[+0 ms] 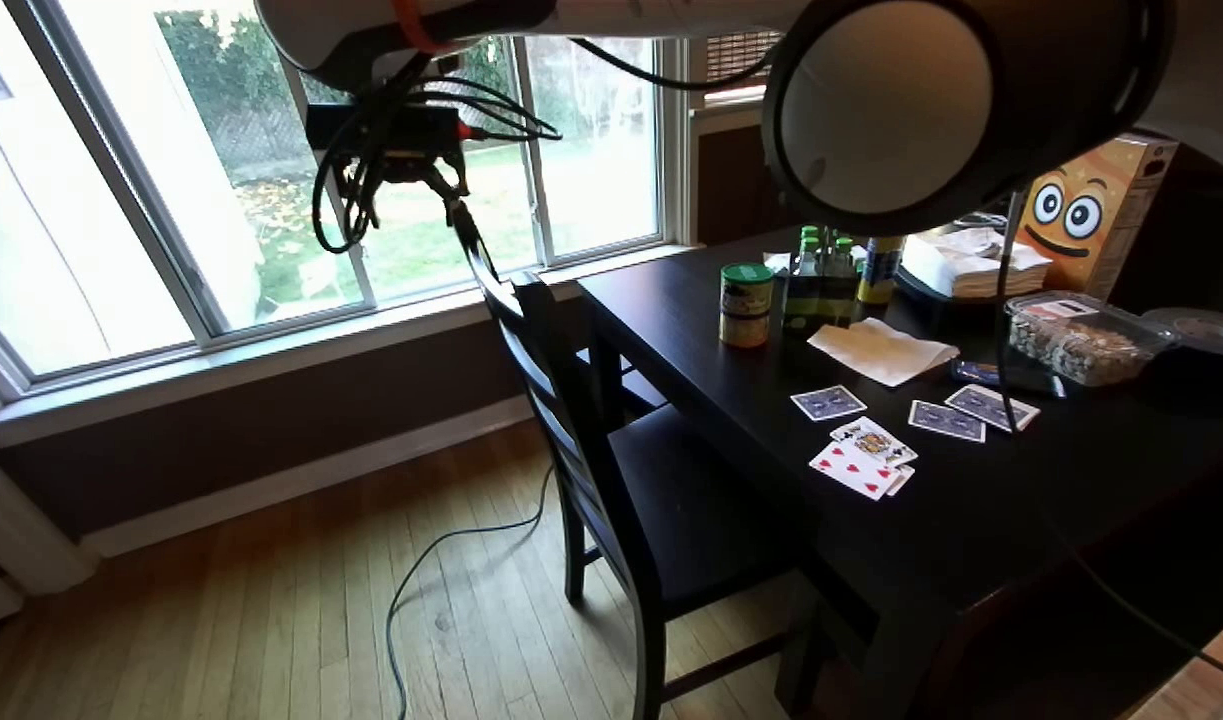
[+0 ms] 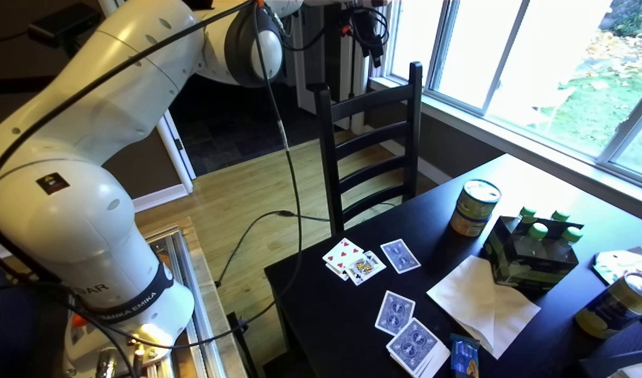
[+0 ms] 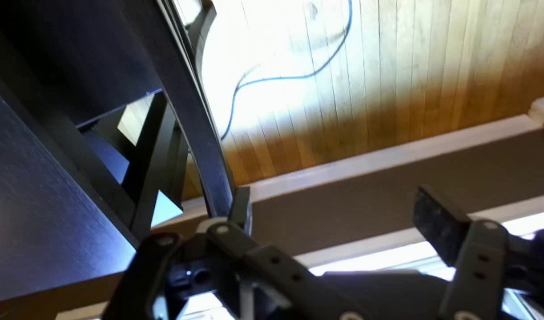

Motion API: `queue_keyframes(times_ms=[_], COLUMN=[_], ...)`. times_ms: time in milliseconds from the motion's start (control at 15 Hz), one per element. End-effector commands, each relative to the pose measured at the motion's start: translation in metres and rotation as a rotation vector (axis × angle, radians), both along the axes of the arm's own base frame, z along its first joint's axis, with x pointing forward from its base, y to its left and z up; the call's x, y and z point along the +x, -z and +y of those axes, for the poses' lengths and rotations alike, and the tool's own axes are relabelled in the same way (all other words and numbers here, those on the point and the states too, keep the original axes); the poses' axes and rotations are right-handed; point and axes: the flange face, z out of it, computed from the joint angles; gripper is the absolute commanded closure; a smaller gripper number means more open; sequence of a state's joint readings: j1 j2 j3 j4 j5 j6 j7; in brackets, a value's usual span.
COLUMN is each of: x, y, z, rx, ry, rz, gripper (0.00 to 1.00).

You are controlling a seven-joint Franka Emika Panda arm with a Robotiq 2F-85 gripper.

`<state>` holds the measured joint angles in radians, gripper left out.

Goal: Pull out the chair

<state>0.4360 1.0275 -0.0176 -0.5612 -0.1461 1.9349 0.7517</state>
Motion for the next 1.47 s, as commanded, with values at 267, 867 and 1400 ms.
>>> queue_keyframes(times_ms=[267, 867, 1400], x=[0.011, -0.013, -0.028], y=[-0.053, -0.081, -0.079], z=[-0.014, -0.076, -0.125], rx=[-0.105, -0.127, -0.143], ry=[0.043, -0.216, -0.47], rz=[-0.289, 0.009, -0.025], gripper=[0.0, 0.0, 0.0])
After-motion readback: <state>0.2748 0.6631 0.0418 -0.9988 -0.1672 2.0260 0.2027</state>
